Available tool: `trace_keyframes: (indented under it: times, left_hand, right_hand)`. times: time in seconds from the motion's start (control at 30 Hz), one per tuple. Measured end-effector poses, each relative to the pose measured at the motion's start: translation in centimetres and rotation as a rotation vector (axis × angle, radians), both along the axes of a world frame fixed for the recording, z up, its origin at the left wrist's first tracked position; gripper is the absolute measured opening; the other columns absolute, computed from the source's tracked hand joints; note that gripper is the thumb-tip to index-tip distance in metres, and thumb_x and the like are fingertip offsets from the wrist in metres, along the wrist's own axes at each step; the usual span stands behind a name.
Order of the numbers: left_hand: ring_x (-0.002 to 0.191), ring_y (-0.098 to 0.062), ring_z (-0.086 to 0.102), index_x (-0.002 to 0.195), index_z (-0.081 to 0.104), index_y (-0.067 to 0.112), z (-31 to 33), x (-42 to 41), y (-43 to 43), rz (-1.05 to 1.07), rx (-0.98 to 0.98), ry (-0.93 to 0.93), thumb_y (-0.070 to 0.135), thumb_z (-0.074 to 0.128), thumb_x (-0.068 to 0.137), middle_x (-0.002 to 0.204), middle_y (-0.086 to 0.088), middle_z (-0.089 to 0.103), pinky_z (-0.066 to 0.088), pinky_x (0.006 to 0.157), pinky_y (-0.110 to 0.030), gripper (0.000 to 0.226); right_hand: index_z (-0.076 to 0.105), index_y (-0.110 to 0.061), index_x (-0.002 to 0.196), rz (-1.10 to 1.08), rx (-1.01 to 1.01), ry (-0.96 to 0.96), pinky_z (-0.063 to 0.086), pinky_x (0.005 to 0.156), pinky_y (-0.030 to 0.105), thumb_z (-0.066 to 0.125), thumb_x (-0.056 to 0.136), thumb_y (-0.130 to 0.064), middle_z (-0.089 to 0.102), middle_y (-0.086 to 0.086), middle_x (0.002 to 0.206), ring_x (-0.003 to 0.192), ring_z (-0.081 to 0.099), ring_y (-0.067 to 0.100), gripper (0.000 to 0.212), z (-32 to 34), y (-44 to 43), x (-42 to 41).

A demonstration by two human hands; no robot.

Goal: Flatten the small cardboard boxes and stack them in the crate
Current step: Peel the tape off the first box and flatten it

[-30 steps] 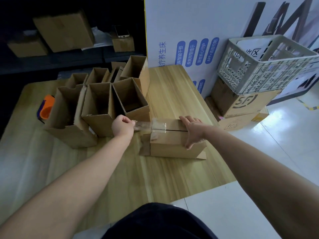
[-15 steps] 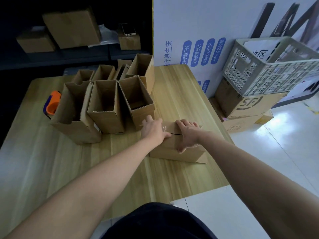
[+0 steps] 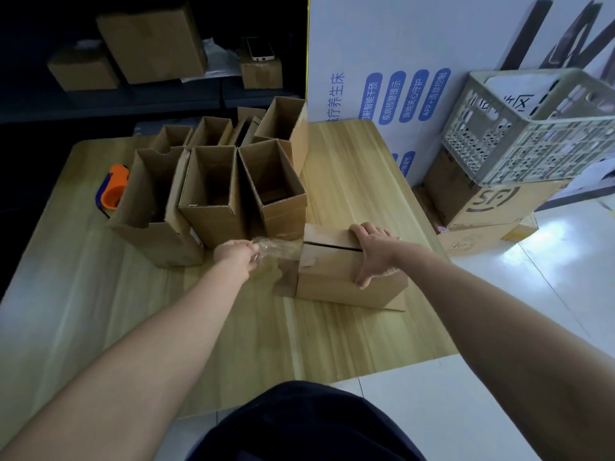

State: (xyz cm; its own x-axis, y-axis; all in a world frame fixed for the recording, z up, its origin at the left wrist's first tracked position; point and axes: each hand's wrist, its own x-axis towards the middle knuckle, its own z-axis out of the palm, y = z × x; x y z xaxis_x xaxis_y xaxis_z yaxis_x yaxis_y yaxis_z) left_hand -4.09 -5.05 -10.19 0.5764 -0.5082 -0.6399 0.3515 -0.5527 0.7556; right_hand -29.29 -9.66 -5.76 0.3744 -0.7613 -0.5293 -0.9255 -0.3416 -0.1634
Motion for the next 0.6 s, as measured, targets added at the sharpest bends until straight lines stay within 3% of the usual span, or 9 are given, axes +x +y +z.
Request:
trace_keyframes:
  times: [0.1, 0.2, 0.3, 0.37, 0.53, 0.6]
  left_hand:
    - [0.062, -0.016, 0.058, 0.068, 0.057, 0.008, -0.4, 0.6, 1.0, 0.066, -0.007, 0.084, -0.008, 0.060, 0.085, 0.074, -0.007, 0.060, 0.054, 0.058, -0.027, 0.023]
    - [0.061, -0.015, 0.057, 0.068, 0.055, 0.010, -0.5, 1.9, 1.2, 0.162, -0.062, 0.049, -0.007, 0.055, 0.088, 0.072, -0.006, 0.059, 0.053, 0.066, -0.028, 0.026]
    - [0.067, -0.015, 0.057, 0.083, 0.051, 0.010, -0.4, 4.1, 1.3, 0.108, -0.078, -0.088, -0.005, 0.062, 0.085, 0.084, -0.007, 0.059, 0.054, 0.075, -0.032, 0.019]
    - [0.070, -0.017, 0.058, 0.097, 0.050, 0.010, -0.3, 4.6, 1.7, 0.005, -0.042, -0.203, -0.001, 0.070, 0.080, 0.087, -0.007, 0.057, 0.054, 0.078, -0.034, 0.029]
    - [0.079, -0.018, 0.061, 0.072, 0.063, 0.011, -0.8, 4.2, 3.3, -0.162, -0.078, -0.380, 0.006, 0.077, 0.074, 0.084, -0.004, 0.067, 0.049, 0.072, -0.029, 0.015]
    - [0.083, -0.021, 0.062, 0.072, 0.065, 0.010, -1.4, 4.6, 3.8, -0.209, -0.066, -0.454, 0.006, 0.076, 0.074, 0.090, -0.006, 0.068, 0.048, 0.076, -0.029, 0.013]
  right_hand:
    - [0.009, -0.023, 0.147, 0.023, 0.011, 0.042, 0.022, 0.111, 0.046, 0.085, 0.055, -0.043, 0.025, 0.001, 0.142, 0.132, 0.026, 0.027, 0.121, 0.4, 0.0, 0.6]
    - [0.010, -0.023, 0.147, 0.015, 0.021, 0.097, 0.029, 0.107, 0.044, 0.085, 0.055, -0.038, 0.025, 0.001, 0.141, 0.131, 0.028, 0.027, 0.120, 0.9, 0.0, 0.6]
    - [0.009, -0.020, 0.148, 0.028, 0.009, 0.171, 0.032, 0.104, 0.040, 0.085, 0.055, -0.034, 0.026, 0.002, 0.142, 0.132, 0.029, 0.027, 0.120, 1.4, 0.0, 0.3]
    - [0.007, -0.021, 0.149, 0.035, 0.006, 0.186, 0.031, 0.105, 0.041, 0.085, 0.056, -0.033, 0.025, 0.002, 0.144, 0.134, 0.027, 0.027, 0.122, 1.6, 0.0, 0.7]
    - [0.002, -0.023, 0.151, 0.042, 0.001, 0.242, 0.022, 0.113, 0.050, 0.086, 0.058, -0.036, 0.019, 0.002, 0.151, 0.141, 0.016, 0.028, 0.126, 1.7, 0.2, 1.7]
    - [0.004, -0.025, 0.150, 0.055, -0.013, 0.266, 0.020, 0.114, 0.053, 0.086, 0.057, -0.039, 0.021, 0.003, 0.150, 0.141, 0.017, 0.029, 0.125, 1.7, 0.1, 2.1]
